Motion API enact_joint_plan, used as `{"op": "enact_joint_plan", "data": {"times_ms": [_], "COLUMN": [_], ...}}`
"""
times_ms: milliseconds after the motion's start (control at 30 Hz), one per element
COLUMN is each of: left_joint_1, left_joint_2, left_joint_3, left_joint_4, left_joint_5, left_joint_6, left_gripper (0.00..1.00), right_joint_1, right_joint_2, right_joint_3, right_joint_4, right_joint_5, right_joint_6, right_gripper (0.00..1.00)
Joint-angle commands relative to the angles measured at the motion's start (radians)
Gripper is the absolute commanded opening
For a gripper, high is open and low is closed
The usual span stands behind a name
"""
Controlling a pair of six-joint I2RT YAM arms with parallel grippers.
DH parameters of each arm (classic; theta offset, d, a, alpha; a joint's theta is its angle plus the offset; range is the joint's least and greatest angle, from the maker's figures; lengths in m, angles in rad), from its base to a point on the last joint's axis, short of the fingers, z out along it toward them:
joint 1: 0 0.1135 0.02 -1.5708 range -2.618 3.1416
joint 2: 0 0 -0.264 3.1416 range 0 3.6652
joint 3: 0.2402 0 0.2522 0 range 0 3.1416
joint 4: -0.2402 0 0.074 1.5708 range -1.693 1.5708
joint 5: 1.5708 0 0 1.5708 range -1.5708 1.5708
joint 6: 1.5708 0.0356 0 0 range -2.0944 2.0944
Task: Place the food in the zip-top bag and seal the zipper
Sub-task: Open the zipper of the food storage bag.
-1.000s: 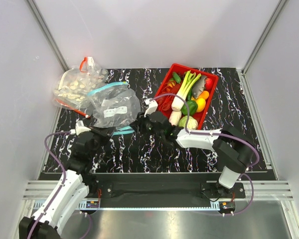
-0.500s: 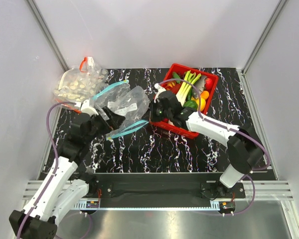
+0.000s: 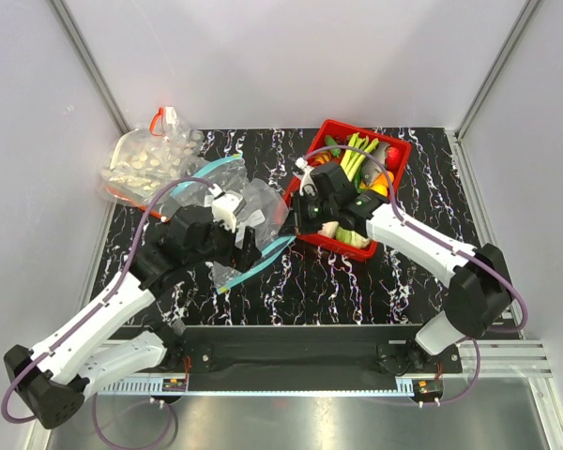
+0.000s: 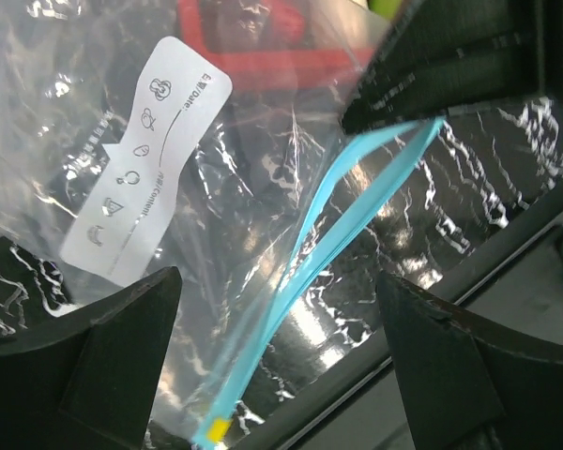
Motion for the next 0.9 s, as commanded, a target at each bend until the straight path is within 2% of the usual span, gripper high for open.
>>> {"op": "enact_joint_plan", "data": {"times_ms": [0, 67, 133, 167, 200, 233, 300, 500, 633, 667, 700, 867], "left_joint_1": [-0.030, -0.042, -0.053, -0.057, -0.063, -0.076, -0.090, -0.160, -0.165, -0.165, -0.165, -0.165], "left_joint_2": [-0.053, -0.059, -0.053, -0.050, -0.045, -0.029, -0.004, 0.107, 0.113, 0.108, 0.104, 0.070], "left_joint_3": [0.026, 0.027, 0.036, 0.045, 0.050, 0.061, 0.082, 0.144, 0.128, 0.121, 0.115, 0.059], "left_joint_4": [0.026, 0.031, 0.023, 0.023, 0.023, 0.021, 0.009, -0.043, -0.009, -0.005, 0.001, 0.026], "left_joint_5": [0.006, 0.024, 0.049, 0.084, 0.102, 0.122, 0.175, 0.129, 0.136, 0.129, 0.123, 0.077], "left_joint_6": [0.176, 0.204, 0.233, 0.243, 0.249, 0.249, 0.287, 0.332, 0.327, 0.329, 0.329, 0.333], "left_gripper": [0.85, 0.73, 0.67, 0.61, 0.48, 0.40, 0.33, 0.33, 0.41, 0.50, 0.53, 0.56], "right_joint_1": [-0.022, -0.027, -0.033, -0.035, -0.035, -0.036, -0.035, -0.036, -0.036, -0.036, -0.036, -0.036], "right_joint_2": [-0.049, -0.056, -0.053, -0.051, -0.049, -0.043, -0.043, -0.049, -0.043, -0.043, -0.043, -0.043], "right_joint_3": [0.054, 0.057, 0.063, 0.063, 0.066, 0.072, 0.074, 0.072, 0.075, 0.079, 0.079, 0.086], "right_joint_4": [-0.061, -0.072, -0.076, -0.078, -0.081, -0.082, -0.078, -0.062, -0.059, -0.058, -0.059, -0.062], "right_joint_5": [-0.084, -0.096, -0.119, -0.127, -0.143, -0.151, -0.165, -0.176, -0.194, -0.197, -0.197, -0.199], "right_joint_6": [-0.050, -0.056, -0.057, -0.057, -0.056, -0.054, -0.053, -0.037, -0.031, -0.031, -0.031, -0.031], "right_gripper": [0.02, 0.02, 0.02, 0.02, 0.02, 0.02, 0.02, 0.02, 0.02, 0.02, 0.01, 0.01]}}
